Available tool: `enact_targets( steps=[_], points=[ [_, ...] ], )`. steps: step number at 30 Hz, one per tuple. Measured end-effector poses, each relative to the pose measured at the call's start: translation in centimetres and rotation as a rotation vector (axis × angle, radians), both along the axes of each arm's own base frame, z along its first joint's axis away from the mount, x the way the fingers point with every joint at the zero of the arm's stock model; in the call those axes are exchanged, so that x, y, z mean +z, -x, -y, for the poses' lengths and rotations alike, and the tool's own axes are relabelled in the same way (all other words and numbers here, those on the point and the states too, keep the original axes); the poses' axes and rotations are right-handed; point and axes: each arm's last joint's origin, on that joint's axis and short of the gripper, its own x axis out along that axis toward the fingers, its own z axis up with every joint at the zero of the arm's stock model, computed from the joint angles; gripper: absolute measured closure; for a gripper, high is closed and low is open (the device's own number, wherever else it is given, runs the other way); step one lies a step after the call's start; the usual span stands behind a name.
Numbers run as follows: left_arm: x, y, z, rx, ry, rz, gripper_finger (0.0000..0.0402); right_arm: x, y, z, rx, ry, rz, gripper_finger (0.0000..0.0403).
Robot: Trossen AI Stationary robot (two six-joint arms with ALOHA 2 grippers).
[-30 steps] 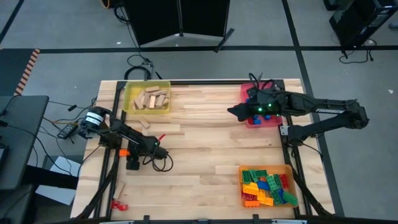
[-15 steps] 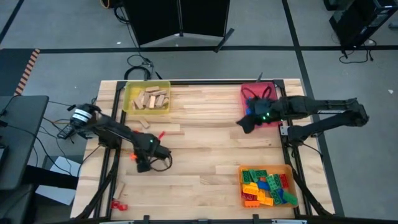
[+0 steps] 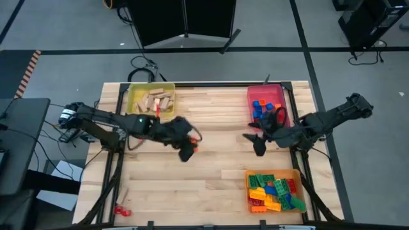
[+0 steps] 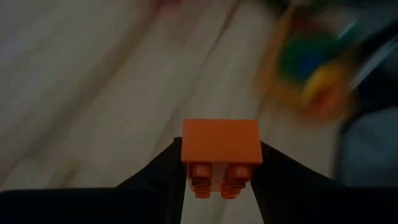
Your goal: Sort blocks by size
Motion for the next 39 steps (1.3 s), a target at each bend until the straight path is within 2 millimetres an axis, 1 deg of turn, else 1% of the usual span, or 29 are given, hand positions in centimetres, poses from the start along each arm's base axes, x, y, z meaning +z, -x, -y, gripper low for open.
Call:
enact_targets(
  steps=[2, 5, 8, 11, 16, 20, 23, 28, 31, 34, 37, 39],
  points=[
    [1.8, -0.8, -0.4, 0.011, -0.006, 0.124, 0.0246, 0.5, -0.9, -0.8, 0.07, 0.052, 0.056, 0.0124],
    [3.8, -1.6, -1.2, 0.054, -0.027, 0.273, 0.0246, 0.8, -2.4, -1.5, 0.154, 0.145, 0.103, 0.0128],
    [5.1, -2.2, -2.1, 0.115, -0.028, 0.395, 0.0246, 0.9, -3.6, -1.9, 0.216, 0.254, 0.117, 0.0128],
    [5.9, -2.4, -2.8, 0.175, -0.001, 0.476, 0.0246, 1.1, -4.9, -2.1, 0.238, 0.332, 0.159, 0.0127],
    [6.1, -2.5, -3.0, 0.211, -0.002, 0.507, 0.0245, 1.1, -7.4, -1.8, 0.206, 0.39, 0.243, 0.0128],
    [6.1, -2.5, -3.1, 0.213, -0.003, 0.51, 0.0245, 0.2, -9.3, -2.0, 0.233, 0.505, 0.224, 0.0118],
    [6.1, -2.5, -3.1, 0.213, -0.003, 0.51, 0.0245, -0.3, -10.6, -2.2, 0.225, 0.532, 0.23, 0.0109],
    [6.1, -2.5, -3.1, 0.216, -0.005, 0.509, 0.0244, -0.1, -12.8, -2.0, 0.13, 0.615, 0.175, 0.0105],
    [6.1, -2.5, -3.1, 0.215, -0.006, 0.51, 0.0244, -0.2, -14.1, -1.8, 0.112, 0.64, 0.129, 0.0118],
    [6.0, -2.5, -3.1, 0.217, -0.009, 0.5, 0.0244, -0.3, -15.0, -1.6, 0.096, 0.629, 0.087, 0.0139],
    [5.8, -2.4, -3.1, 0.214, -0.013, 0.479, 0.0243, -0.3, -15.6, -1.6, 0.083, 0.627, 0.063, 0.0171],
    [5.7, -2.4, -3.1, 0.213, -0.012, 0.467, 0.0243, -0.3, -15.7, -1.6, 0.074, 0.634, 0.054, 0.0199]
  ],
)
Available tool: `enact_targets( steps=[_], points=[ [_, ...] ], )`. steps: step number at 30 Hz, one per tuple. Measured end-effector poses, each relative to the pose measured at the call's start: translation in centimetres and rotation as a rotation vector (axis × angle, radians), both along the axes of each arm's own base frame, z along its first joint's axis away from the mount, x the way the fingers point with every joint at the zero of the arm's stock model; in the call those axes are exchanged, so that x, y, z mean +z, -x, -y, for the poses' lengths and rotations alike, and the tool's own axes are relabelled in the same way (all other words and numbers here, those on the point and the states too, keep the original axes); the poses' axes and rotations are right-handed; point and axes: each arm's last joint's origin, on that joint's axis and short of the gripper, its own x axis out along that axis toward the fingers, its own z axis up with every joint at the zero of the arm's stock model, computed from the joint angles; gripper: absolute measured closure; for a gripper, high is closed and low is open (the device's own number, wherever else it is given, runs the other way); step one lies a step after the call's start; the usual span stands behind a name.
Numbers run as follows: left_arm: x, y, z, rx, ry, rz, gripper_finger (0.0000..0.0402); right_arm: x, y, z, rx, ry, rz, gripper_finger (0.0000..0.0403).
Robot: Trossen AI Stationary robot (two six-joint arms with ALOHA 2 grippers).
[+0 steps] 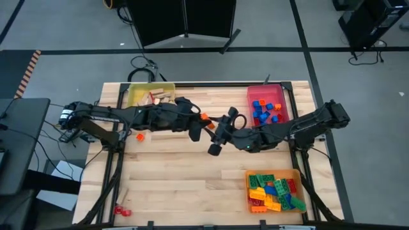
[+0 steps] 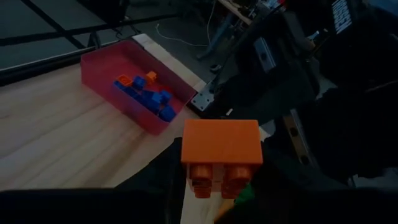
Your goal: Sort blocks by size
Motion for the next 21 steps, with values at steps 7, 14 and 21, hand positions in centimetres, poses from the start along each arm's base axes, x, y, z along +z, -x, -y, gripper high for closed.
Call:
enact_targets(
  steps=[7, 14, 21],
  points=[
    [-0.2, 0.0, -0.1, -0.003, 0.007, -0.017, 0.0228, -0.2, 0.0, 0.3, -0.024, -0.019, -0.011, 0.0292],
    [0.0, -0.1, -0.9, -0.002, -0.017, -0.002, 0.0175, -0.2, 1.2, 0.4, -0.012, -0.031, -0.088, 0.0293],
    [0.3, -0.2, -1.5, 0.006, -0.063, 0.016, 0.0145, 1.1, 7.0, 1.4, -0.161, -0.272, -0.137, 0.0294]
  ],
)
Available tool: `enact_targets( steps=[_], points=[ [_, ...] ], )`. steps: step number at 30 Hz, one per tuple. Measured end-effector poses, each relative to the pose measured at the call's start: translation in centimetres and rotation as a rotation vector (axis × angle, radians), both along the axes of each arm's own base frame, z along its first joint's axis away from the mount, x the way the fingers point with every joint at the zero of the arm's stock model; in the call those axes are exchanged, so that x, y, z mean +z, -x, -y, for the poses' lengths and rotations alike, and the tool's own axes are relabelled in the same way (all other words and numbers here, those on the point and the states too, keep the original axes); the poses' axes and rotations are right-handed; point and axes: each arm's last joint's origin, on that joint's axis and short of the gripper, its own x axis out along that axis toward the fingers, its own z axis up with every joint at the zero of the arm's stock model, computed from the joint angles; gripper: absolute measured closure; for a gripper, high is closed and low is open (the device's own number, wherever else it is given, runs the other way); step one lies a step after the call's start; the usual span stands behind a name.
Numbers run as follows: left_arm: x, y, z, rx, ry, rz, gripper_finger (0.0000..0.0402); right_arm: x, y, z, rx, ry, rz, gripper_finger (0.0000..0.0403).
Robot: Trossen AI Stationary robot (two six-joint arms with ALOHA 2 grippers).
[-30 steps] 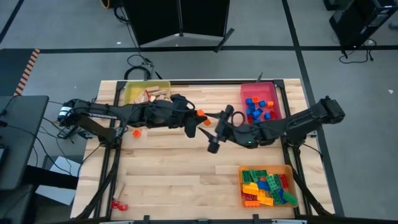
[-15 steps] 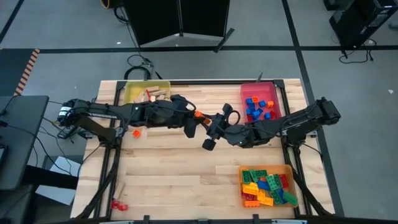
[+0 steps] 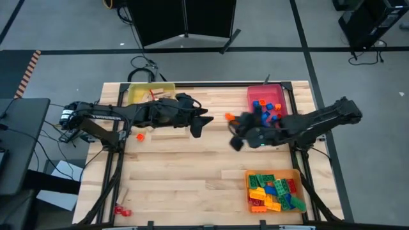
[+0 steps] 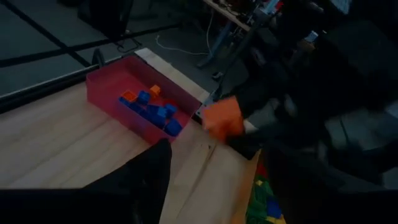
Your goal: Sort blocks by size
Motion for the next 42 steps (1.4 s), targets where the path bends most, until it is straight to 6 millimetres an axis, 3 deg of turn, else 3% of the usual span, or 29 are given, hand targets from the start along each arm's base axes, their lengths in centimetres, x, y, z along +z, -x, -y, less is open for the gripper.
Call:
enact_targets(
  steps=[7, 11, 15, 26, 35, 42],
  points=[
    [0.0, 0.0, 0.0, -0.019, -0.08, -0.019, 0.0145, 0.3, 8.1, -0.5, -0.205, -0.489, -0.101, 0.0294],
    [0.0, 0.0, 0.0, -0.022, -0.1, -0.024, 0.0145, -0.2, 11.3, -2.5, -0.306, -0.675, -0.24, 0.0294],
    [0.0, 0.0, 0.0, -0.022, -0.1, -0.024, 0.0145, -1.0, 13.3, -5.3, -0.374, -0.787, -0.359, 0.0294],
    [0.0, 0.0, 0.0, -0.022, -0.1, -0.024, 0.0144, -6.7, 16.5, -12.2, -0.607, -0.891, -0.554, 0.0294],
    [0.1, 0.0, 0.0, -0.021, -0.1, -0.015, 0.0144, -10.5, 16.6, -14.0, -0.573, -0.902, -0.577, 0.0293],
    [0.1, 0.0, 0.0, -0.021, -0.1, -0.014, 0.0144, -11.8, 16.7, -15.0, -0.547, -0.894, -0.595, 0.0203]
  ],
)
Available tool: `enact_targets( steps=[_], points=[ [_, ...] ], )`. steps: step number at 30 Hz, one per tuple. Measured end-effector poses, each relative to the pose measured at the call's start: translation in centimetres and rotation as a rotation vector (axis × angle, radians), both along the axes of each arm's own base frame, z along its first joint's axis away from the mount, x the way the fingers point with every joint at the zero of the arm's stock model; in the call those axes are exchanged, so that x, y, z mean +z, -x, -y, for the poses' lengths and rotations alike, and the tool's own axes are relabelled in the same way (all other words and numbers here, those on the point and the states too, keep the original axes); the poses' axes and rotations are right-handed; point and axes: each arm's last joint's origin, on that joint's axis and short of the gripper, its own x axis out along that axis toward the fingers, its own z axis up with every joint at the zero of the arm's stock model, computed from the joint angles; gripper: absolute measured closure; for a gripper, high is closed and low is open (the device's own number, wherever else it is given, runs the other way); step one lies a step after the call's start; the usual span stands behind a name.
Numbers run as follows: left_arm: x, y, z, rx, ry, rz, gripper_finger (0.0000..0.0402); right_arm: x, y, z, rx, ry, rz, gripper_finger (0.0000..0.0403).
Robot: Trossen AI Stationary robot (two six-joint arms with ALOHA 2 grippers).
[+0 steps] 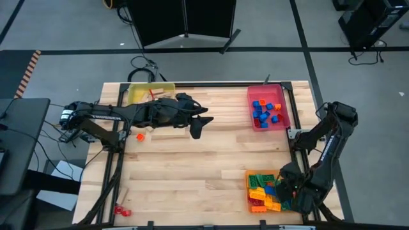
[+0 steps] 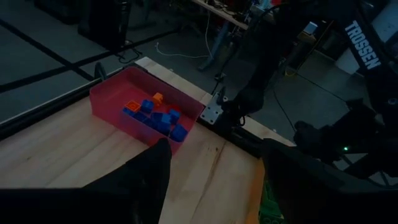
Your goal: Sort blocks by size
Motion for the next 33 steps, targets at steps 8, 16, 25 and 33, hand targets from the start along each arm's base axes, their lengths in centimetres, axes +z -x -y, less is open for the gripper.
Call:
enact_targets(
  steps=[8, 16, 25, 33],
  points=[
    [0.0, 0.0, 0.0, 0.0, 0.0, 0.0, 0.0144, 0.0, 0.3, -0.2, 0.018, -0.002, 0.006, 0.0158],
    [0.0, 0.0, 0.0, 0.0, 0.0, 0.001, 0.0144, 0.0, 0.4, 0.0, 0.029, 0.015, 0.006, 0.0164],
    [0.0, 0.0, 0.0, 0.0, 0.0, 0.001, 0.0145, 0.1, 0.3, 0.5, 0.045, 0.099, 0.067, 0.0163],
    [0.0, 0.0, 0.0, 0.0, 0.0, 0.001, 0.0145, 1.2, 0.3, 1.5, 0.099, 0.156, 0.192, 0.0165]
  ],
)
